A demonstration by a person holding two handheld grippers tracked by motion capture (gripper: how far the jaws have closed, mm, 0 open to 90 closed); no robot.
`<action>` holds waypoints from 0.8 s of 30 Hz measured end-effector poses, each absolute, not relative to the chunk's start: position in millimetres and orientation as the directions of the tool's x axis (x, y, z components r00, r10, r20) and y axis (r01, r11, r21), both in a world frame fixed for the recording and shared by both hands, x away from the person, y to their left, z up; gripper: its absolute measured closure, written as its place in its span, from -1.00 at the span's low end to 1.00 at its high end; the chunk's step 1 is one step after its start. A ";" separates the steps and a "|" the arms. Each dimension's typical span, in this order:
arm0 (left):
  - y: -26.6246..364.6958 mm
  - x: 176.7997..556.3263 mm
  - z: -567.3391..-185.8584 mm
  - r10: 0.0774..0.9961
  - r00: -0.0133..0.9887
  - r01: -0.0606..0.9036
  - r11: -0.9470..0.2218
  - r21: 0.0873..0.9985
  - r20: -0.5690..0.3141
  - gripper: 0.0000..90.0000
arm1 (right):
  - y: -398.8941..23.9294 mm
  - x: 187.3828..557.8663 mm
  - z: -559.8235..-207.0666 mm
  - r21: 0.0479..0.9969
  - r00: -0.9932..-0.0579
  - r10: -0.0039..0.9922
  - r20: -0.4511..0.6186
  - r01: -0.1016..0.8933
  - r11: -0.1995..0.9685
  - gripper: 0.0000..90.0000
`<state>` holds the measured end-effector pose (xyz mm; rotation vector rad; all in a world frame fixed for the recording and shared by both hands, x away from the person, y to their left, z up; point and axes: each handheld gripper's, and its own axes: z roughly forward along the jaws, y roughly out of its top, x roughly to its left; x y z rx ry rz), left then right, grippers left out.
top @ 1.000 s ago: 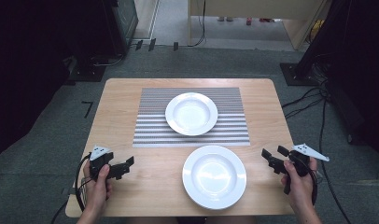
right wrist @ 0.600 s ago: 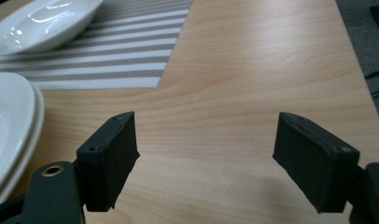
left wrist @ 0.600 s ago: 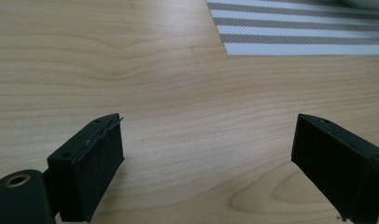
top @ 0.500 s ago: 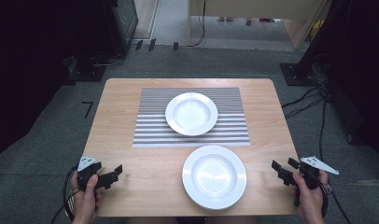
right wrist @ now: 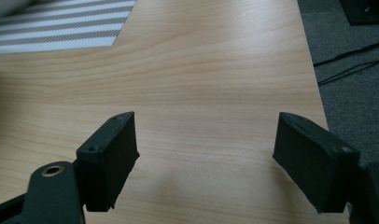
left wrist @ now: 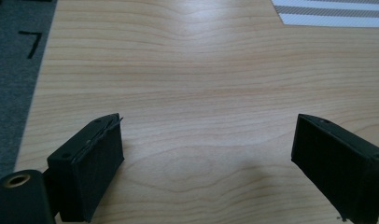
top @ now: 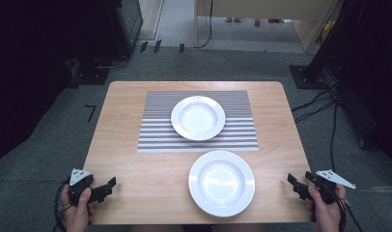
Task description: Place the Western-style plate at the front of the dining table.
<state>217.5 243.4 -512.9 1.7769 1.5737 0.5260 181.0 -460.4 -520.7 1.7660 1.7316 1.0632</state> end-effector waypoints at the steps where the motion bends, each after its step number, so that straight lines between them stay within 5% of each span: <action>1: 243.7 217.3 -513.2 0.974 0.179 0.693 -0.023 0.721 -0.141 -0.80 | -460.2 180.7 -522.1 0.766 -0.081 0.976 0.202 0.634 -0.106 -0.52; 12: 233.7 216.1 -516.2 0.979 0.197 0.684 -0.098 0.723 -0.053 -0.80 | -442.3 185.5 -525.3 0.737 -0.083 0.996 0.030 0.675 0.034 -0.59; 24: 227.0 214.4 -519.0 0.977 0.212 0.673 -0.147 0.725 0.002 -0.82 | -440.4 186.3 -525.6 0.732 -0.106 0.994 0.031 0.680 0.049 -0.68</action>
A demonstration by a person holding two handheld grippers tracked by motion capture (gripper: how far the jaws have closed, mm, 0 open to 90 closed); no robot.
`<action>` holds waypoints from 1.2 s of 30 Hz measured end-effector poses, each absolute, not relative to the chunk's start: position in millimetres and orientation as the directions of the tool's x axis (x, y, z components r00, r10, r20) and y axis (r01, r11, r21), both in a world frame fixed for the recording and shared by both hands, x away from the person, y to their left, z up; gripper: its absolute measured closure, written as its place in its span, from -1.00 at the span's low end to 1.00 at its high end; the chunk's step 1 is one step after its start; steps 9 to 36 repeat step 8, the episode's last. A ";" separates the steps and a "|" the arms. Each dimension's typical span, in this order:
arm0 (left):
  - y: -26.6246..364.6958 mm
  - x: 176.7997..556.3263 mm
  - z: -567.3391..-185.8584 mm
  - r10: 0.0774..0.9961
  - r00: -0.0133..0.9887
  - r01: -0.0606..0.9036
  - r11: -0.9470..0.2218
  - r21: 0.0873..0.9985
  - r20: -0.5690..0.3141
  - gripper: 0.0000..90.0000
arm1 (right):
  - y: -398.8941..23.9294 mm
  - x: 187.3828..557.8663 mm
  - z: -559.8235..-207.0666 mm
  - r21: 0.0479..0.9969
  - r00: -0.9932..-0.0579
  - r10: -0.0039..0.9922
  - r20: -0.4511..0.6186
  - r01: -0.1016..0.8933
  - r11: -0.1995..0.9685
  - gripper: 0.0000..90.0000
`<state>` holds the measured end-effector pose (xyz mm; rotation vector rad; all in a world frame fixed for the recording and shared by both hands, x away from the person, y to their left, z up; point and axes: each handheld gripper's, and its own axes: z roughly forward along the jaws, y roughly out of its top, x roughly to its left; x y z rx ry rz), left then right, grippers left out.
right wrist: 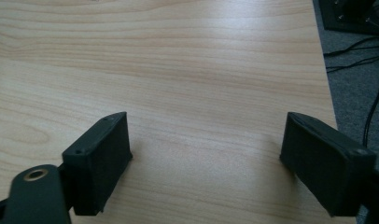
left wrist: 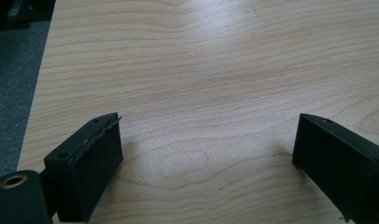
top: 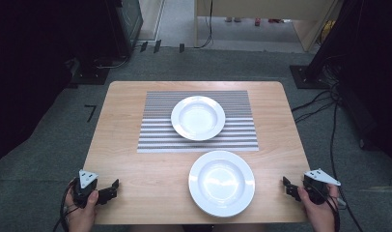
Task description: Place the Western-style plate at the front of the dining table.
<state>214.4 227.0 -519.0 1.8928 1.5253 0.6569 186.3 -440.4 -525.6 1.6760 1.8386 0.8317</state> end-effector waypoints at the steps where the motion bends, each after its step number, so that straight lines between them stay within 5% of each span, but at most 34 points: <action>1: 227.0 214.4 -519.0 0.977 0.212 0.673 -0.146 0.725 0.001 -0.82 | -440.6 186.5 -525.8 0.732 -0.111 0.993 0.029 0.679 0.054 -0.70; 36: 226.7 214.6 -519.0 0.978 0.207 0.673 -0.143 0.725 0.001 -0.82 | -440.3 186.8 -525.9 0.729 -0.117 0.993 0.030 0.682 0.059 -0.73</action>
